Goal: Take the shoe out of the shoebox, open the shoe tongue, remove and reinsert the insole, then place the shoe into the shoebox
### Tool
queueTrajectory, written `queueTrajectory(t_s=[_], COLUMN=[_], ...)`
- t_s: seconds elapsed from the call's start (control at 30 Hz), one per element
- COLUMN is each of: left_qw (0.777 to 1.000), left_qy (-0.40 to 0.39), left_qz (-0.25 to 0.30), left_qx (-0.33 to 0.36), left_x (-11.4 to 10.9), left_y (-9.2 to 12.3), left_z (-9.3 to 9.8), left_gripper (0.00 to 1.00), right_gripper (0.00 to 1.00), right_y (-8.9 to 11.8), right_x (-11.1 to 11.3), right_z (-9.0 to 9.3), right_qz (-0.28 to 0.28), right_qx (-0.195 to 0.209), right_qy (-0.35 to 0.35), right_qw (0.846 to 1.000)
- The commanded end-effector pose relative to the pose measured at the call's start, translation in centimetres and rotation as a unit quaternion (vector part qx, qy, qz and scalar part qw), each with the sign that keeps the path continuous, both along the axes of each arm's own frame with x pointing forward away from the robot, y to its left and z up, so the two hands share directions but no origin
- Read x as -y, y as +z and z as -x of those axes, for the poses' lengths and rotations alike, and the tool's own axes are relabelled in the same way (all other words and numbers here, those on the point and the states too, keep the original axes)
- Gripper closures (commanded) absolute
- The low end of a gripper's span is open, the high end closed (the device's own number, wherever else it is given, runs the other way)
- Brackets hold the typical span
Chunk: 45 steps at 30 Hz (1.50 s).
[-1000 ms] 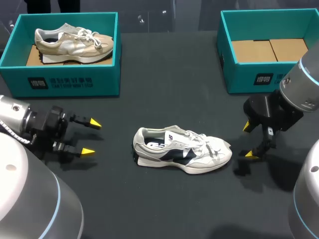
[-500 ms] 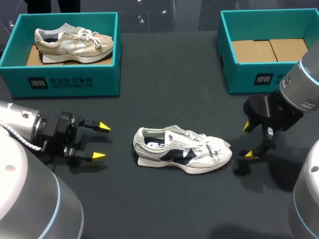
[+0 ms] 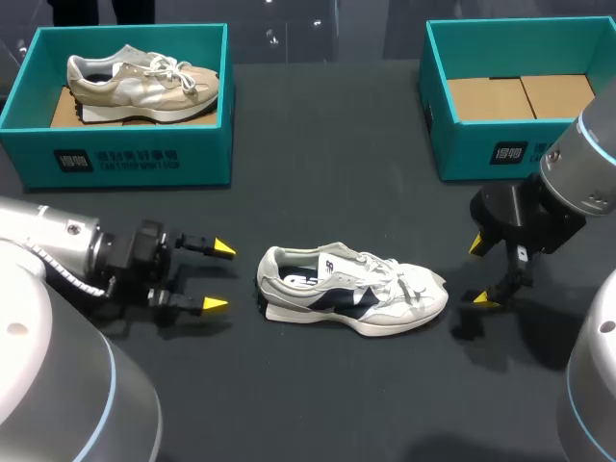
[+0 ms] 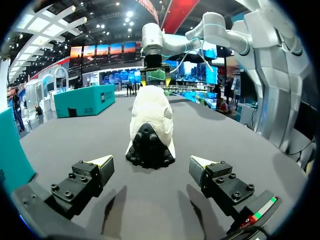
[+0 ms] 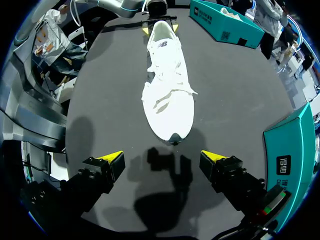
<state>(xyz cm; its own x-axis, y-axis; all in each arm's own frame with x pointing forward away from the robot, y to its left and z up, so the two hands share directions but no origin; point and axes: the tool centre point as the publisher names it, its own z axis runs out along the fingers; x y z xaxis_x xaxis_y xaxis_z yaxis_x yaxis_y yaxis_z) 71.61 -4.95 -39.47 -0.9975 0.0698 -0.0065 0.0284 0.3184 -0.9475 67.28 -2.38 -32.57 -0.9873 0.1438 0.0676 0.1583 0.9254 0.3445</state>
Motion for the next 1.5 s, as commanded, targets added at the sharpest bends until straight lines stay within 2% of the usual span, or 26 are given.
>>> queueTrajectory(t_s=[0.03, 0.47, 1.5], left_qw=[1.000, 1.000, 1.000], left_qy=[0.001, 0.009, 0.009], left_qz=[0.001, 0.008, 0.019], left_qx=[-0.001, -0.012, -0.024], left_x=[1.2, 3.4, 7.9], left_y=[-0.4, -0.9, -1.8], left_z=[-0.1, -0.3, 0.8], left_gripper=[0.00, 0.00, 0.00], right_gripper=[0.00, 0.00, 0.00], right_y=[0.0, 0.0, 0.0], right_x=[0.0, 0.0, 0.0], right_z=[0.1, 0.1, 0.1], right_qz=[0.001, 0.001, 0.001], right_qx=[0.001, 0.001, 0.001], right_qy=[0.000, 0.000, 0.000], right_qw=[1.000, 1.000, 1.000])
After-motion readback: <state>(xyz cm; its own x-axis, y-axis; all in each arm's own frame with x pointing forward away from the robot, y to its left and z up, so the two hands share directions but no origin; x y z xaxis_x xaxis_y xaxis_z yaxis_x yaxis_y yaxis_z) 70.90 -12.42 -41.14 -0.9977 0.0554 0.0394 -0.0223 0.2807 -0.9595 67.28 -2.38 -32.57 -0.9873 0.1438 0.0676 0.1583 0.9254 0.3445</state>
